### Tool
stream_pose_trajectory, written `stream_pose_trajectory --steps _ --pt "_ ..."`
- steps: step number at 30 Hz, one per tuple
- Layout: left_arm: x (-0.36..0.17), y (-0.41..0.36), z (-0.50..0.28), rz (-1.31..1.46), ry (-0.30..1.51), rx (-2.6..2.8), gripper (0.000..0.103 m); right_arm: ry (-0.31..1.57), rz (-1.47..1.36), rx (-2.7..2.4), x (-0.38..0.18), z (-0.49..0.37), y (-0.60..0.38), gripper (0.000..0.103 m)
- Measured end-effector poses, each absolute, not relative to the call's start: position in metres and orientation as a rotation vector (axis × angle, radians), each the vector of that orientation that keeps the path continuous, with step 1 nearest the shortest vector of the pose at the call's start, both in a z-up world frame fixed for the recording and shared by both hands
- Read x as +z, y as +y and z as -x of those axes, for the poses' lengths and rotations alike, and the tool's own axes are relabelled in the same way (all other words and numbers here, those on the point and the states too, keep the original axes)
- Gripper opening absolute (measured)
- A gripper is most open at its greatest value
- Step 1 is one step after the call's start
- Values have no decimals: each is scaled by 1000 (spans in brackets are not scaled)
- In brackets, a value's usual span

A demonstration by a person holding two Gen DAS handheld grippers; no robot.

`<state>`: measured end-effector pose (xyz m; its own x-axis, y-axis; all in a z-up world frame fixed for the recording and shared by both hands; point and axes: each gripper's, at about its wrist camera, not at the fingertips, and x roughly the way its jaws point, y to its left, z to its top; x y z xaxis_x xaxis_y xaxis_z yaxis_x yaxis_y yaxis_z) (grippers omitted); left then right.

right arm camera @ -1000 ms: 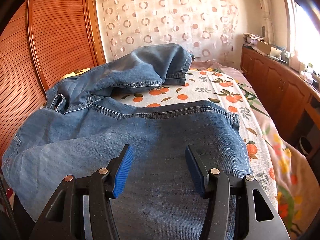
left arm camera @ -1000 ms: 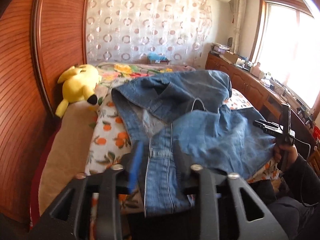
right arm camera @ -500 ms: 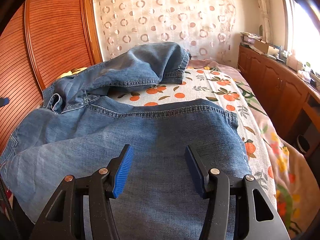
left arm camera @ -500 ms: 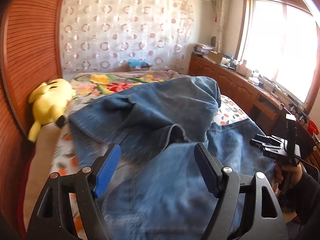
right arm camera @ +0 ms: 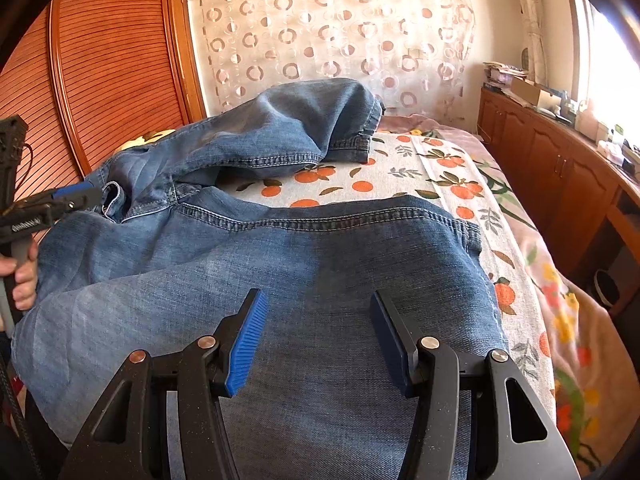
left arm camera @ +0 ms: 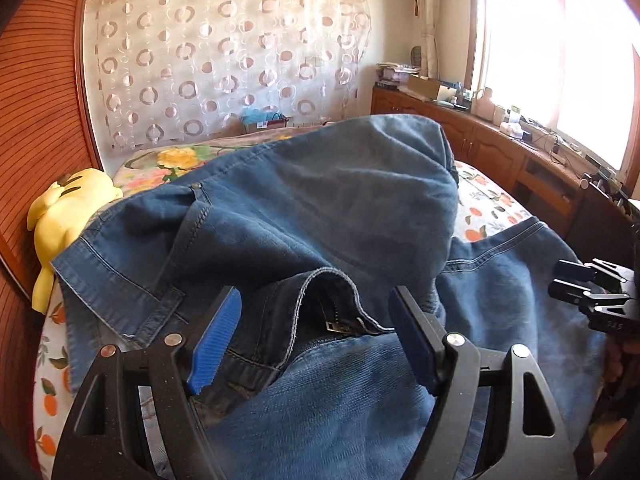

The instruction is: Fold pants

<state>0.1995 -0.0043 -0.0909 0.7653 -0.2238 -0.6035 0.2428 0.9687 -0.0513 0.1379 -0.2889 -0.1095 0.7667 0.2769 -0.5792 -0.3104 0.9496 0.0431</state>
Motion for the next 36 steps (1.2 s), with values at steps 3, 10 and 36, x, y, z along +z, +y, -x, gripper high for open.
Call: stream_pose_trajectory --steps 3,10,36 --pt "-93 -1 -202 -20 650 -239 77 634 78 273 -103 -141 -286 56" --pt "-89 5 -197 7 604 -210 77 565 126 303 -48 -172 -277 56" --pt "-75 17 -193 4 567 -165 77 758 209 382 -68 -342 -257 15"
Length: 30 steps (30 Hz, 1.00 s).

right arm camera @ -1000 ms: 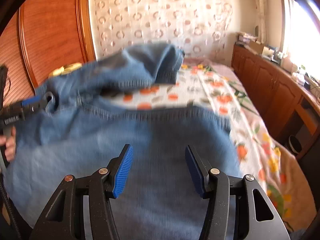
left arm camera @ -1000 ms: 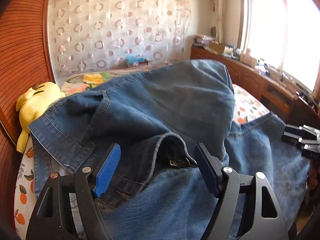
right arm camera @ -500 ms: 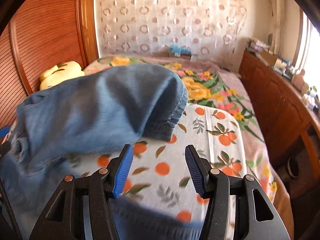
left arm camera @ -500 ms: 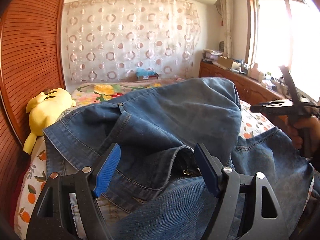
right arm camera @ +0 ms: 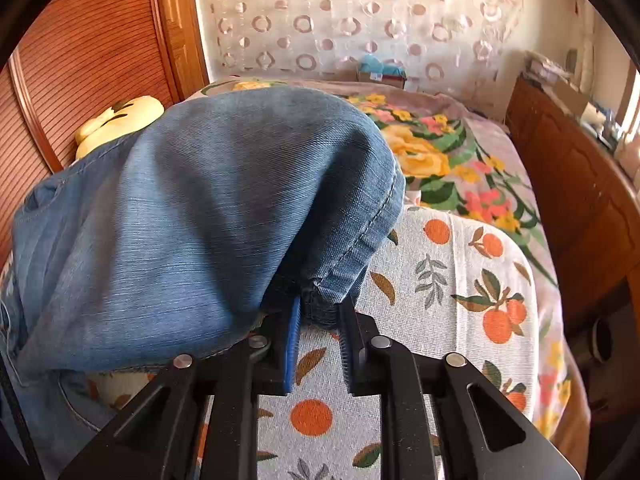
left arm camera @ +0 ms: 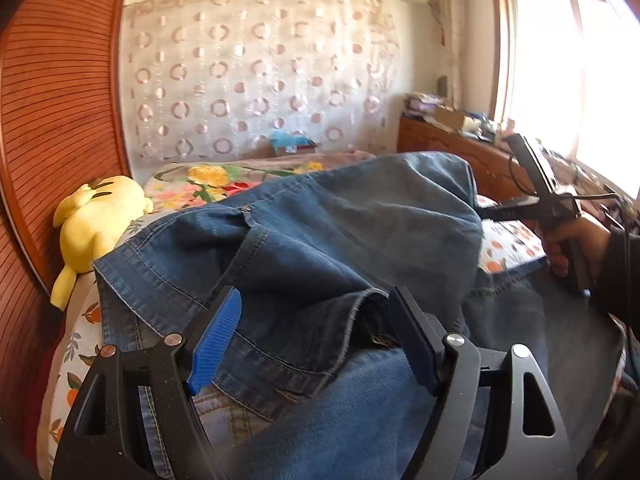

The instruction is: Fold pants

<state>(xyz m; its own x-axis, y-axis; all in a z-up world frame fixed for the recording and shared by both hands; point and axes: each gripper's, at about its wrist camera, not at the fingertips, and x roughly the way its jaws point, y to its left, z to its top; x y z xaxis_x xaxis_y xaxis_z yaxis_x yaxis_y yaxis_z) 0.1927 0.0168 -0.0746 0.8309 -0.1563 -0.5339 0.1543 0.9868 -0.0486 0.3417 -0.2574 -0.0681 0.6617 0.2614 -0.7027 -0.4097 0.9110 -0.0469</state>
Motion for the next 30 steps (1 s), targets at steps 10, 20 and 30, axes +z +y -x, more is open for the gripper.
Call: stream_pose_trajectory --steps 10,20,30 --pt "-65 10 -189 -37 576 -171 77 562 190 286 2 -266 -344 14" --pt "-74 19 -196 -31 602 -156 77 720 152 291 -42 -203 -389 15" --pt "-78 24 -208 -32 657 -156 77 644 69 303 -30 -197 -410 42"
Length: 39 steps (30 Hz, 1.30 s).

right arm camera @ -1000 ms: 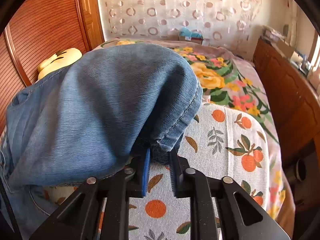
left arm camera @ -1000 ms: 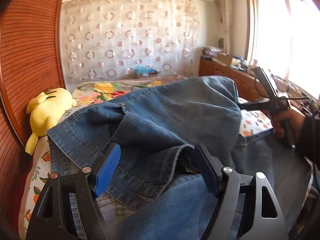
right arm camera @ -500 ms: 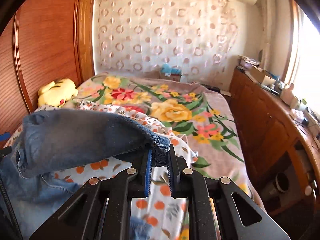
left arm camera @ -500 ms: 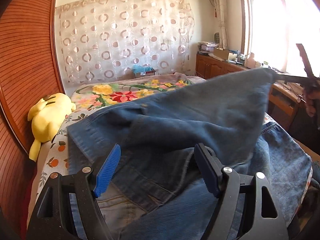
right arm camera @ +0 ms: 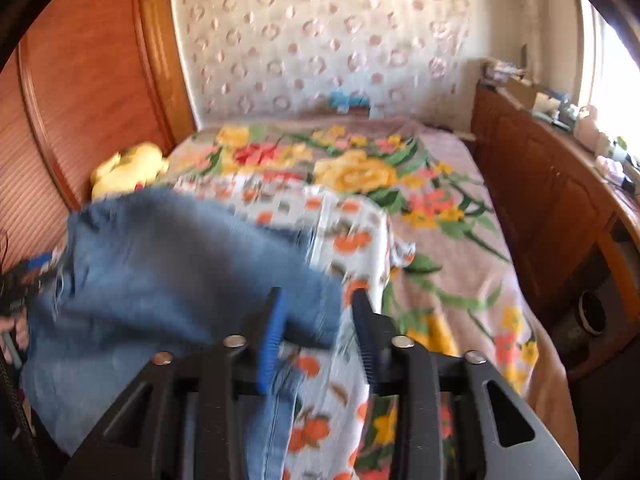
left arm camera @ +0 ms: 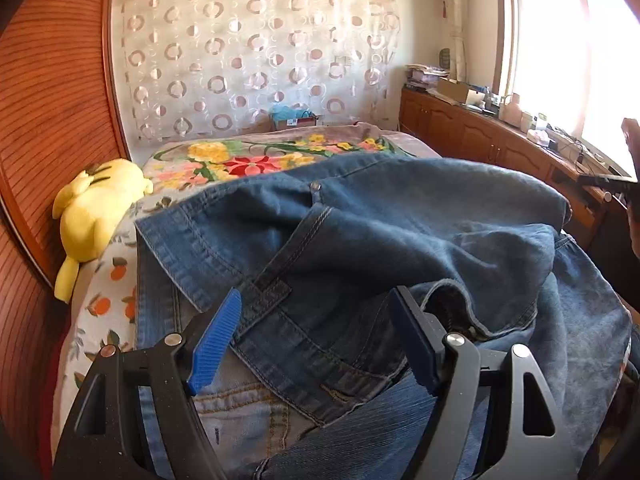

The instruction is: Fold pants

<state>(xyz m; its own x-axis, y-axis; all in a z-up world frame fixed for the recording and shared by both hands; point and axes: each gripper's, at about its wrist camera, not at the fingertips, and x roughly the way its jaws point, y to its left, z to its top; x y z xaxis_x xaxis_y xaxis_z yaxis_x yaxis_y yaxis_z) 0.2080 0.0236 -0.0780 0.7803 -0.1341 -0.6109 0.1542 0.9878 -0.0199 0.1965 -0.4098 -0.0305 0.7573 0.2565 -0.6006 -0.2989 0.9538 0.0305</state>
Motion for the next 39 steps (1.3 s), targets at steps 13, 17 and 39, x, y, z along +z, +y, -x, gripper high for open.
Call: stream_pose_trajectory --steps 13,17,39 --pt "-33 -5 -277 -71 675 -265 79 720 149 412 -71 -277 -324 42" --pt "-39 -17 -309 -64 690 -282 79 749 190 469 -90 -265 -308 42" --pt "-78 -33 -317 -77 681 -336 79 865 111 282 -95 -321 -334 42"
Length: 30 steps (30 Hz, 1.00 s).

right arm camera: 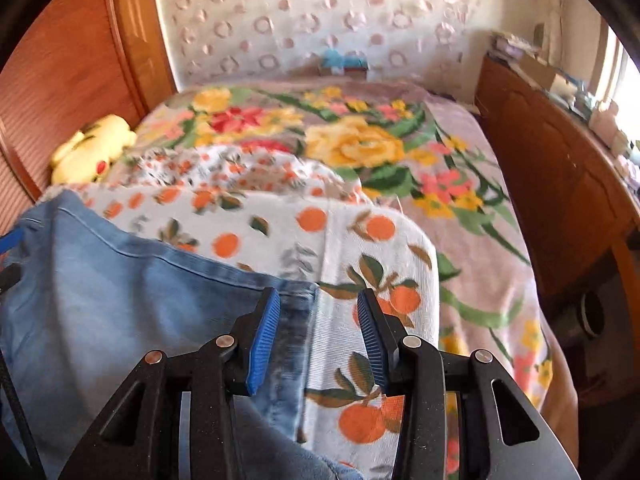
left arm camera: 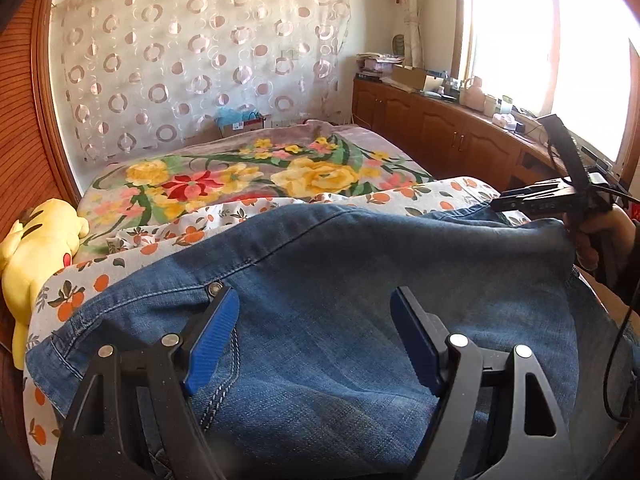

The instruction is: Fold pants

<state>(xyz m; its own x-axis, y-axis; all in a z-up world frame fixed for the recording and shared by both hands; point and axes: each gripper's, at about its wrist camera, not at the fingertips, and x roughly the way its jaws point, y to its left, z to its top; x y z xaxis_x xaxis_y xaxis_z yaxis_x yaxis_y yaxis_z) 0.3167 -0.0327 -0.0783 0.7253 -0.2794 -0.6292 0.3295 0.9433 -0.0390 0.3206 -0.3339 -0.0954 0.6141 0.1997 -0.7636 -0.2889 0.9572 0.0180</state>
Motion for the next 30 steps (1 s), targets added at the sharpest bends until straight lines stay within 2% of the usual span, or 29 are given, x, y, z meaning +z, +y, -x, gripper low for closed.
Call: stream_pose_trajectory --steps 3,7,9,14,21,25,30 --pt "-80 -33 -317 -62 692 -349 79 890 111 311 -100 -329 -327 42" --pt "-81 -32 -317 -49 700 -357 79 891 143 358 -94 -342 -324 15" --pt "-80 -31 -316 -41 696 -356 79 870 154 363 -86 -339 -328 12" --pt "-77 -27 -312 -27 664 -350 79 745 167 278 -52 -330 -354 10" --pt "-77 -24 -312 -20 652 -350 79 675 260 199 -27 -361 -347 9" --pt "-77 -24 -312 -19 655 -350 79 656 294 170 -34 -385 -319 9" --pt "-78 -23 -314 -11 662 -349 79 739 250 179 -63 -394 -305 12"
